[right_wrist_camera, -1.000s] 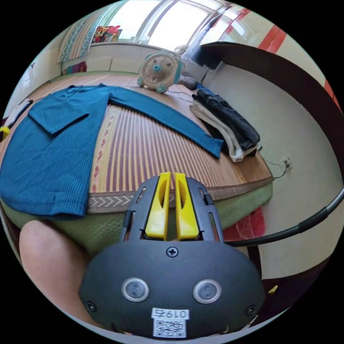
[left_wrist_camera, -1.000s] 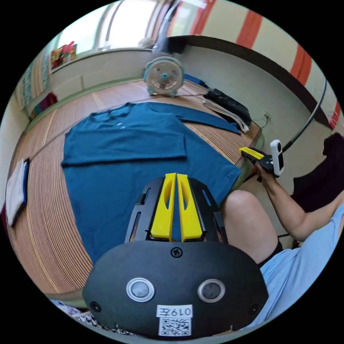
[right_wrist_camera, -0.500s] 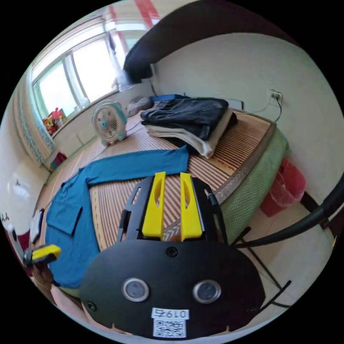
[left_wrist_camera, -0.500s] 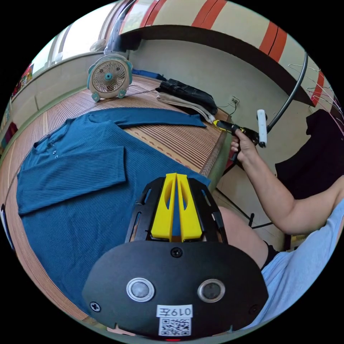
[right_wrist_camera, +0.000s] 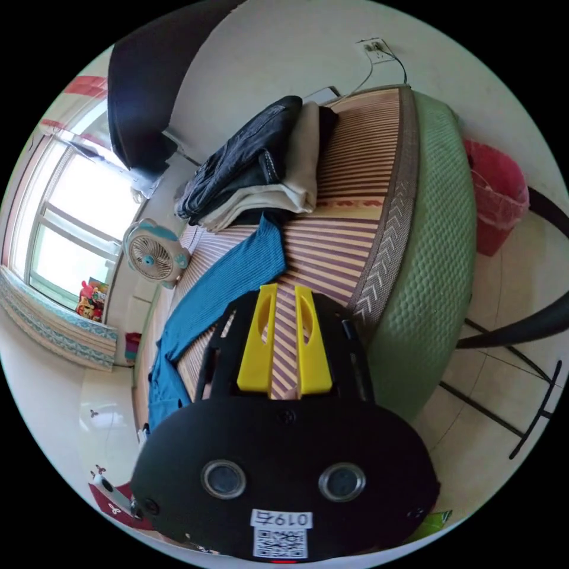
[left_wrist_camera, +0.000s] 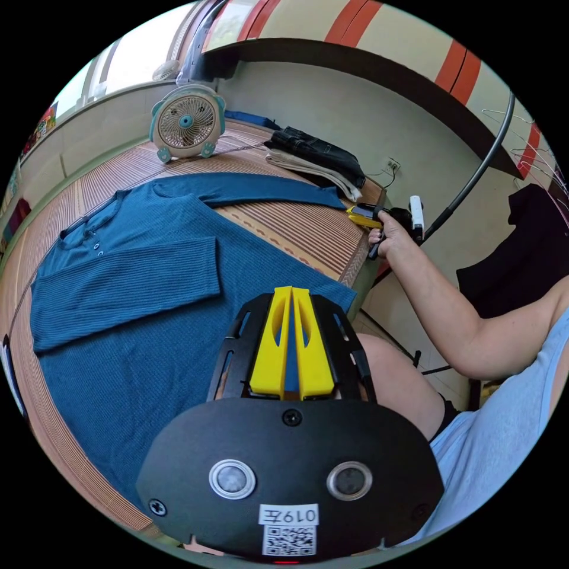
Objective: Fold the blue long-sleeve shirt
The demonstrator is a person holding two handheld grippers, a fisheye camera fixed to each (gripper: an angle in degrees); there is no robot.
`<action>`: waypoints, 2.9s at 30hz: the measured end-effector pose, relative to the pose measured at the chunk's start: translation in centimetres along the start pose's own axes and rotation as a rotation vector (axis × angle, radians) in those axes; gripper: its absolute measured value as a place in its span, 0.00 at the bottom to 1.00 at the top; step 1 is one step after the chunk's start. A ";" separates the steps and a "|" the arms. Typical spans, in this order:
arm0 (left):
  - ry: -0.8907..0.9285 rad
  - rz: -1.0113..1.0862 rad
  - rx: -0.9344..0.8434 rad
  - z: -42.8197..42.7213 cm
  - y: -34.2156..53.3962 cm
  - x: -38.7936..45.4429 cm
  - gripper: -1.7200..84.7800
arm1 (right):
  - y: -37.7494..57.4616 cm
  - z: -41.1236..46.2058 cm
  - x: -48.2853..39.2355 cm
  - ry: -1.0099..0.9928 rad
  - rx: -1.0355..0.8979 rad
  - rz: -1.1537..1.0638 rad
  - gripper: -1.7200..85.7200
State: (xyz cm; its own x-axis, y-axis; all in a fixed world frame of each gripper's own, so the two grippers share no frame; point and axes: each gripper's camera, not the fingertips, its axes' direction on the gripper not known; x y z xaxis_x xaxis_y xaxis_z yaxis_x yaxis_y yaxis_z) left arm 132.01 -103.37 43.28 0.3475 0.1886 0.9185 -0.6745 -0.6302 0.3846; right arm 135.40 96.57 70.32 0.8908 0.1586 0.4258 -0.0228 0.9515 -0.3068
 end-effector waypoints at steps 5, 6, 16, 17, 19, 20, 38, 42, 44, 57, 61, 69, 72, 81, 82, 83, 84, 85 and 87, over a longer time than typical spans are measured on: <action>0.005 0.031 0.010 3.4 -2.0 1.6 0.03 | -2.8 0.0 0.4 -0.035 -0.086 -0.034 0.12; 0.003 0.038 0.009 3.8 -2.2 1.8 0.03 | -3.2 0.0 0.5 -0.036 -0.103 -0.040 0.12; 0.002 0.022 0.015 9.6 -4.4 3.0 0.03 | -5.8 0.6 2.4 -0.064 -0.093 0.122 0.11; 0.004 0.023 0.020 10.2 -4.8 3.2 0.03 | -5.8 0.8 2.5 -0.078 -0.069 0.161 0.11; -0.001 0.031 0.023 11.0 -5.5 3.5 0.03 | -6.0 1.1 2.7 -0.110 -0.049 0.217 0.11; -0.005 0.037 0.026 11.5 -6.0 3.7 0.03 | -6.2 1.3 2.8 -0.131 -0.036 0.244 0.11; 0.279 0.189 -0.100 25.6 -34.5 7.6 0.09 | -3.7 1.7 -3.5 -0.028 0.059 -0.234 0.01; 0.310 0.253 -0.267 31.5 -41.9 11.8 0.11 | -2.4 1.0 -6.3 0.085 0.106 -0.396 0.01; 0.242 0.320 -0.362 35.1 -45.2 15.1 0.12 | -1.9 0.8 -6.5 0.063 0.113 -0.402 0.01; -0.321 0.761 -0.670 44.5 -47.8 26.3 0.11 | -0.2 -1.7 -7.9 0.022 0.116 -0.418 0.01; -0.442 0.746 -0.598 43.6 -48.0 26.0 0.05 | 0.4 -2.9 -8.9 0.024 0.122 -0.427 0.01; -0.147 0.402 -0.356 31.9 -50.2 17.1 0.03 | 1.2 -7.2 -12.8 0.015 0.218 -0.503 0.01; 0.000 0.258 -0.263 26.0 -50.2 11.6 0.03 | 1.3 -9.3 -16.3 -0.042 0.240 -0.574 0.01; 0.131 0.063 0.022 6.4 -44.6 -2.7 0.03 | 5.4 -14.6 -31.1 -0.171 0.286 -0.887 0.01; 0.137 0.038 0.055 3.7 -43.3 -4.8 0.03 | 6.4 -15.2 -33.2 -0.196 0.287 -0.929 0.01; 0.140 0.015 0.089 1.1 -41.9 -6.7 0.03 | 7.5 -15.7 -35.2 -0.227 0.287 -0.972 0.01; 0.139 0.005 0.106 -0.3 -41.1 -7.6 0.03 | 8.1 -16.0 -36.2 -0.244 0.285 -0.995 0.01; 0.130 -0.011 0.143 -3.0 -39.4 -9.4 0.03 | 9.4 -16.5 -38.2 -0.273 0.279 -1.037 0.01; 0.106 -0.039 0.197 -6.8 -36.7 -11.9 0.03 | 11.5 -17.1 -41.3 -0.307 0.277 -1.102 0.01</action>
State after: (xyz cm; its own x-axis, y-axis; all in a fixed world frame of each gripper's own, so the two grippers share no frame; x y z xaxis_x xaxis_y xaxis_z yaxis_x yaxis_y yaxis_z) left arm 148.13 -77.37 18.86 0.2933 0.2879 0.9116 -0.5180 -0.7536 0.4046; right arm 106.10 96.45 34.59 0.3456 -0.7645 0.5441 0.5598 0.6333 0.5343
